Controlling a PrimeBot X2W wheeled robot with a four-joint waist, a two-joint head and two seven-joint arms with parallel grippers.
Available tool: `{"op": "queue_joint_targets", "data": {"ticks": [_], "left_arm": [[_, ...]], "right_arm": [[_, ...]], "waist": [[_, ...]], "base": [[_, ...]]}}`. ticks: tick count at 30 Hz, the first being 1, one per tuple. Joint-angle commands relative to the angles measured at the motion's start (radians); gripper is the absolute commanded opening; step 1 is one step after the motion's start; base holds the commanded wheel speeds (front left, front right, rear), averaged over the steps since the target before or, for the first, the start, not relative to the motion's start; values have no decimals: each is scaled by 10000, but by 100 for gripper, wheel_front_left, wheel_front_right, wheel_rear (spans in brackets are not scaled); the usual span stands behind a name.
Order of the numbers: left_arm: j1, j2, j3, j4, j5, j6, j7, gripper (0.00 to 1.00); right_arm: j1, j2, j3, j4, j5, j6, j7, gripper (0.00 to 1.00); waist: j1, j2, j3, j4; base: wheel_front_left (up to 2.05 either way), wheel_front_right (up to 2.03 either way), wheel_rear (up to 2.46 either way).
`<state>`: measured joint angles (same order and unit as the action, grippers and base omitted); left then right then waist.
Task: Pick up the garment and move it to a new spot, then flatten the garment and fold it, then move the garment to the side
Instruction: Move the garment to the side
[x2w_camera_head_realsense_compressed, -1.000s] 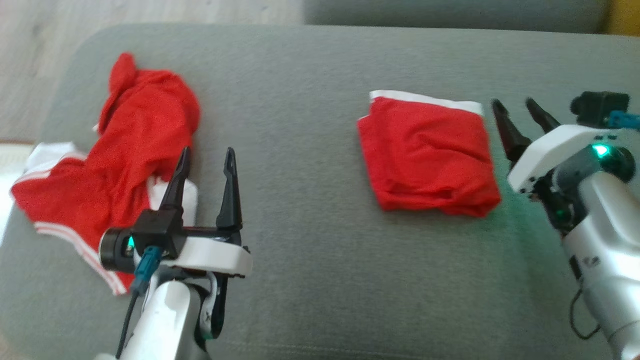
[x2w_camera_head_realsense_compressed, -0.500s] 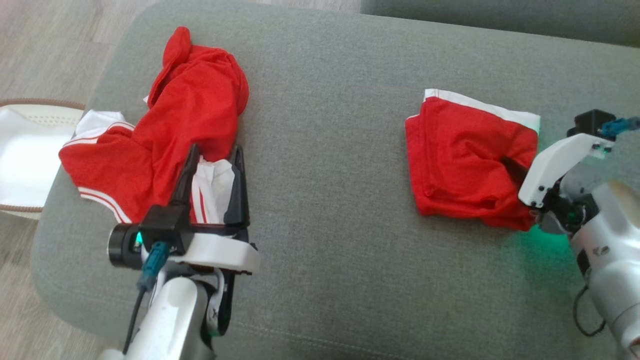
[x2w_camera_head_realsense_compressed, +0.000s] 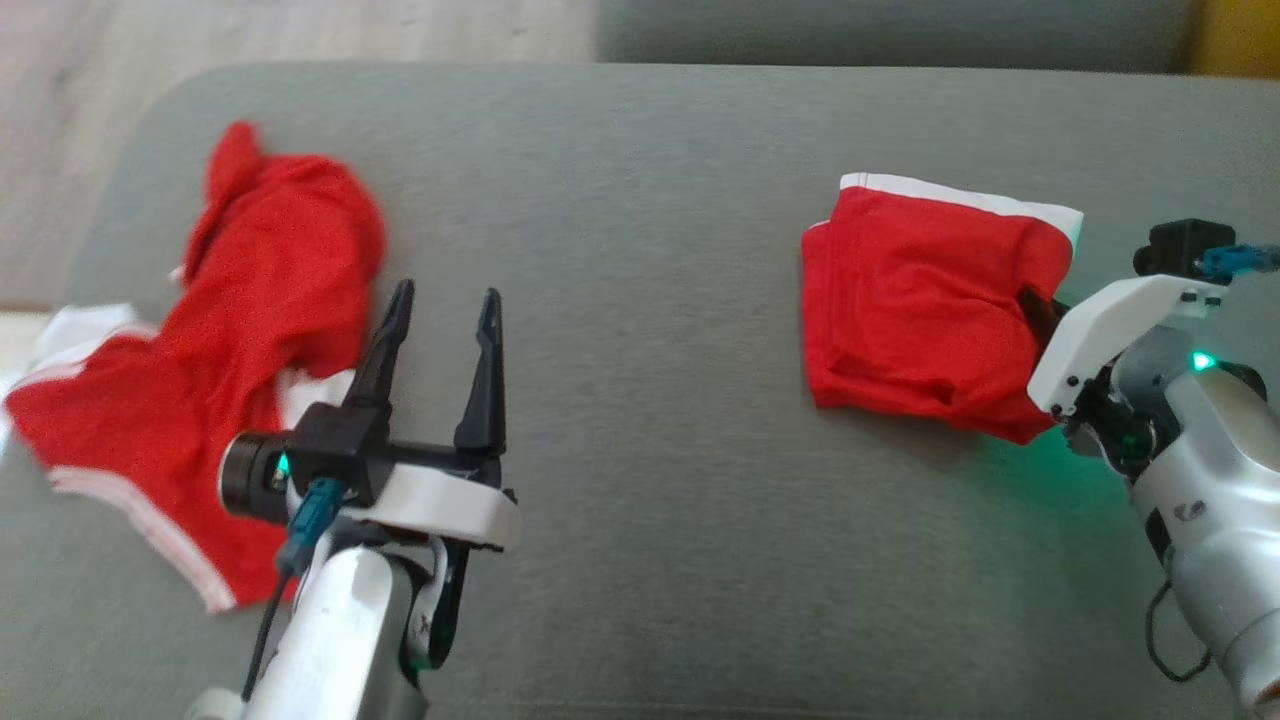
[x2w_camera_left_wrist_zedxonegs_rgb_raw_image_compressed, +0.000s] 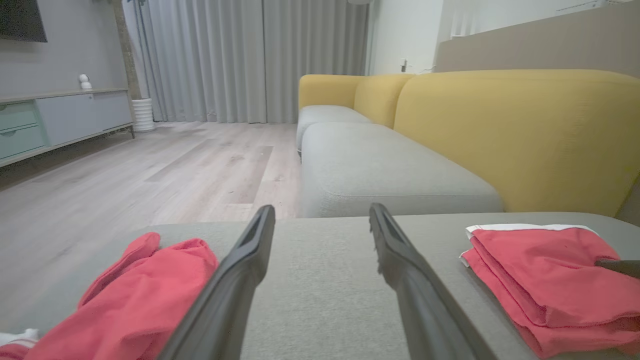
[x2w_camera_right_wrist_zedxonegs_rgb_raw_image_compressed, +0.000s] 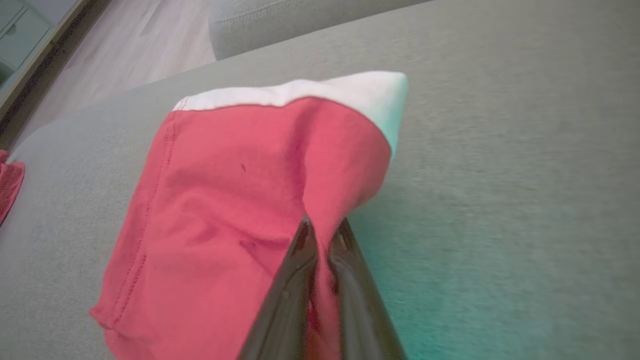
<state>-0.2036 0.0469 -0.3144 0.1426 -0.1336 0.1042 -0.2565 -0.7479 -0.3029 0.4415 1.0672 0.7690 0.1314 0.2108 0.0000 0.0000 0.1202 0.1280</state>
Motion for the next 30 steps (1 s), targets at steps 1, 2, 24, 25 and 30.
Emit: {"op": "queue_joint_targets", "data": {"ticks": [1, 2, 24, 25, 30], "left_arm": [[-594, 39, 223, -260, -1, -65, -53, 100], [-631, 38, 143, -234, -21, -136, -53, 100], [-1677, 34, -1174, 603, -426, -112, -53, 100], [-1717, 34, -1183, 616, -418, -97, -53, 100], [-1992, 34, -1309, 702, -305, -18, -53, 100]], "right_arm": [[-370, -190, 200, -306, 90, -7, -127, 0], [-415, -234, 285, -336, 122, -7, -160, 0], [-751, -319, 1638, -748, 1511, -7, -921, 0], [-792, -358, 1696, -756, 1563, -7, -953, 0], [-1239, -836, 2155, -1005, 1656, -7, -1036, 0]], "waist": [[0, 0, -86, -760], [0, 0, -58, -993], [0, 0, 653, -4116], [0, 0, 717, -4101], [0, 0, 1344, -3797]], "base": [[0, 0, 0], [0, 0, 0], [0, 0, 0], [0, 0, 0], [0, 0, 0]]}}
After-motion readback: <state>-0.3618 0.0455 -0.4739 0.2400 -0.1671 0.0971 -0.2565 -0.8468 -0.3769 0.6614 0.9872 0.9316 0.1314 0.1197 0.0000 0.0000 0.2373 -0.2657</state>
